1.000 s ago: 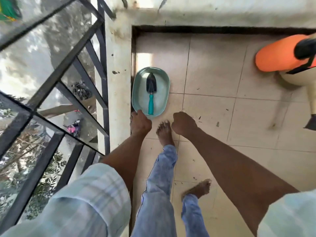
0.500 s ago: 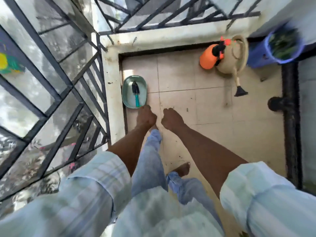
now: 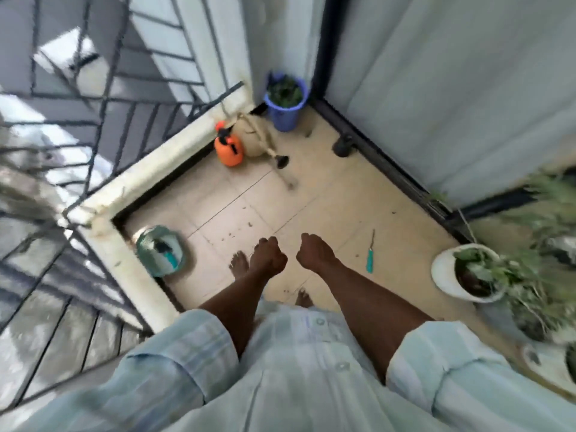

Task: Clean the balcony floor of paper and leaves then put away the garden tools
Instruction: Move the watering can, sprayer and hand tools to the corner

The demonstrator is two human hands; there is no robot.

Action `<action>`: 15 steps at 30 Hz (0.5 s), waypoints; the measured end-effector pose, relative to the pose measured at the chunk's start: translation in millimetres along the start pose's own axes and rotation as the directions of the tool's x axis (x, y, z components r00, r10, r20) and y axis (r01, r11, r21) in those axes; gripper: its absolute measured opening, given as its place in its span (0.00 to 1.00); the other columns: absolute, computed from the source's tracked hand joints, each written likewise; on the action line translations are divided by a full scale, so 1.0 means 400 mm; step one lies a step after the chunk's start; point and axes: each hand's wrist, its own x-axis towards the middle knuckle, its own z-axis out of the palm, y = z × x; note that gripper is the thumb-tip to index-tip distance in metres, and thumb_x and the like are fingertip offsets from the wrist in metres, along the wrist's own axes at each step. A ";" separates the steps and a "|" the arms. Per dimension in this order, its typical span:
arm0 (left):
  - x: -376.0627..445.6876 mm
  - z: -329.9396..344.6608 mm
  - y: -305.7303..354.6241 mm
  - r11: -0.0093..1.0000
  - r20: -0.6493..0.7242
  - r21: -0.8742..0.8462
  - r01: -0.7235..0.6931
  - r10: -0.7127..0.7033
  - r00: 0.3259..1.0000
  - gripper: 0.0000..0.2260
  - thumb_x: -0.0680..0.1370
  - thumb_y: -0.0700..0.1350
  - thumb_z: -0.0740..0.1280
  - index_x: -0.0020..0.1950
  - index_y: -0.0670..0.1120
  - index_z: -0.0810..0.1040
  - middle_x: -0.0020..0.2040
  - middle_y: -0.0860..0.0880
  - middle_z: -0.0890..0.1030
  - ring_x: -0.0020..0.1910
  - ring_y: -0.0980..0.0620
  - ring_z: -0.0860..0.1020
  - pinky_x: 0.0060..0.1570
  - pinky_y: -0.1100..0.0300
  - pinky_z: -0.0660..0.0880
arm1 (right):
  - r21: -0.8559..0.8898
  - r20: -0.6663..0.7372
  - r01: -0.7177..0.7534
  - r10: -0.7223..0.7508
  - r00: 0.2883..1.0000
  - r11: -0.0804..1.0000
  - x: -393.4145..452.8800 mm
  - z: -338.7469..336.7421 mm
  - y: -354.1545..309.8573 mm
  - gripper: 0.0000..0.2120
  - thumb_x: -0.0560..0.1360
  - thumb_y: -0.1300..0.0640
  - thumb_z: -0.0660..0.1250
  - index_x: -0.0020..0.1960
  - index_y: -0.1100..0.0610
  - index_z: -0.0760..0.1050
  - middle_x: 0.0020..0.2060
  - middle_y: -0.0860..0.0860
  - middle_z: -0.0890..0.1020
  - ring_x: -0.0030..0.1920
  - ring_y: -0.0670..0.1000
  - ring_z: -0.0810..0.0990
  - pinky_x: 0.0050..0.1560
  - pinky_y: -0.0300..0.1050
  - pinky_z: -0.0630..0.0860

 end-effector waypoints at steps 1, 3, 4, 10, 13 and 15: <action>-0.001 0.008 0.041 0.996 0.033 0.050 -0.073 0.071 0.997 0.18 0.76 0.41 0.59 0.67 0.41 0.69 0.66 0.39 0.69 0.65 0.37 0.70 0.63 0.46 0.70 | 0.039 -0.020 -0.062 0.063 0.998 0.997 -0.020 -0.015 0.049 0.21 0.77 0.57 0.60 0.69 0.61 0.65 0.66 0.60 0.71 0.66 0.61 0.72 0.62 0.50 0.71; 0.005 0.020 0.099 0.976 0.085 0.136 -0.169 0.158 0.984 0.19 0.76 0.40 0.60 0.67 0.41 0.69 0.65 0.38 0.70 0.65 0.37 0.71 0.63 0.47 0.71 | 0.099 -0.051 -0.177 0.182 0.982 0.979 -0.050 -0.036 0.116 0.21 0.77 0.57 0.60 0.69 0.61 0.65 0.67 0.59 0.71 0.67 0.60 0.71 0.63 0.50 0.71; 0.009 0.026 0.136 0.956 0.114 0.187 -0.227 0.208 0.971 0.19 0.76 0.40 0.60 0.67 0.40 0.69 0.65 0.38 0.70 0.65 0.38 0.71 0.62 0.48 0.71 | 0.145 -0.069 -0.242 0.253 0.965 0.959 -0.068 -0.046 0.150 0.21 0.77 0.57 0.60 0.69 0.60 0.66 0.67 0.59 0.71 0.66 0.60 0.72 0.62 0.50 0.71; 0.076 0.064 0.285 0.784 0.329 0.369 -0.498 0.391 0.860 0.17 0.76 0.41 0.61 0.64 0.39 0.71 0.63 0.37 0.73 0.64 0.38 0.72 0.63 0.51 0.71 | 0.387 -0.076 -0.456 0.521 0.850 0.801 -0.133 -0.059 0.258 0.17 0.76 0.58 0.60 0.65 0.60 0.69 0.63 0.59 0.74 0.62 0.60 0.75 0.57 0.50 0.74; 0.115 0.073 0.356 0.670 0.435 0.423 -0.611 0.441 0.785 0.16 0.77 0.42 0.62 0.63 0.39 0.72 0.62 0.38 0.75 0.64 0.39 0.72 0.61 0.53 0.71 | 0.489 -0.035 -0.530 0.622 0.782 0.693 -0.146 -0.055 0.280 0.20 0.77 0.58 0.60 0.68 0.60 0.68 0.65 0.59 0.75 0.63 0.59 0.75 0.60 0.50 0.74; 0.133 0.075 0.400 0.591 0.481 0.442 -0.675 0.478 0.734 0.17 0.77 0.43 0.63 0.64 0.40 0.72 0.62 0.38 0.74 0.64 0.39 0.73 0.61 0.53 0.71 | 0.539 -0.016 -0.575 0.690 0.723 0.616 -0.155 -0.054 0.285 0.20 0.77 0.59 0.60 0.68 0.61 0.68 0.64 0.59 0.75 0.63 0.59 0.75 0.60 0.50 0.75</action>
